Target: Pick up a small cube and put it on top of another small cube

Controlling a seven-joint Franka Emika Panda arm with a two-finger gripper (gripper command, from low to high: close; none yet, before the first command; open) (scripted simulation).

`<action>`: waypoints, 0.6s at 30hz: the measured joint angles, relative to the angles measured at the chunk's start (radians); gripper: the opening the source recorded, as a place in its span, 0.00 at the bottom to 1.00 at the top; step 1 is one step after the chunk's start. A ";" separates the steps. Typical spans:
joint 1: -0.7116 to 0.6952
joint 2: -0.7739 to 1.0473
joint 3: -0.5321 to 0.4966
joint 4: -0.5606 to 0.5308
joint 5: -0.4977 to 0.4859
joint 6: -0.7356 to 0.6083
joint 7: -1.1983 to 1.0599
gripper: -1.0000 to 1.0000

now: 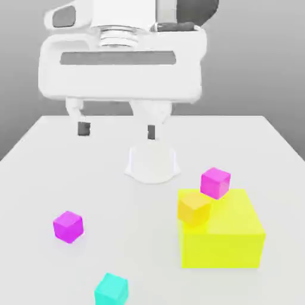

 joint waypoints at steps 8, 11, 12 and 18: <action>-0.028 0.290 -0.016 -0.034 0.015 0.110 0.052 0.50; -0.037 0.399 -0.019 -0.046 0.031 0.151 0.064 0.50; -0.039 0.435 -0.019 -0.046 0.036 0.171 0.065 0.50; -0.046 0.608 -0.014 -0.017 0.048 0.299 0.062 0.00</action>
